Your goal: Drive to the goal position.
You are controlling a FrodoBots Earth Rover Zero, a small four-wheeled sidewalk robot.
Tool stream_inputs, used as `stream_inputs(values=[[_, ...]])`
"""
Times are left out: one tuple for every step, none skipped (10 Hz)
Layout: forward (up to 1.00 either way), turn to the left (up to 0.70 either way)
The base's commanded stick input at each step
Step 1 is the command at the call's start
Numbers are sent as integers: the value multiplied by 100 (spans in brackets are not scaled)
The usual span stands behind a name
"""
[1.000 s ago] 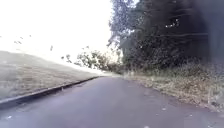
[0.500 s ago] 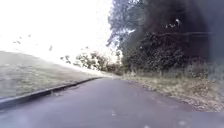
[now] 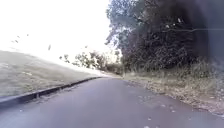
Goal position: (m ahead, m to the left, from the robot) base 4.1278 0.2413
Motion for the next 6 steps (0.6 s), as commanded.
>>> stream_inputs(values=[[100,0],[100,0],[100,0],[100,0],[100,0],[100,0]])
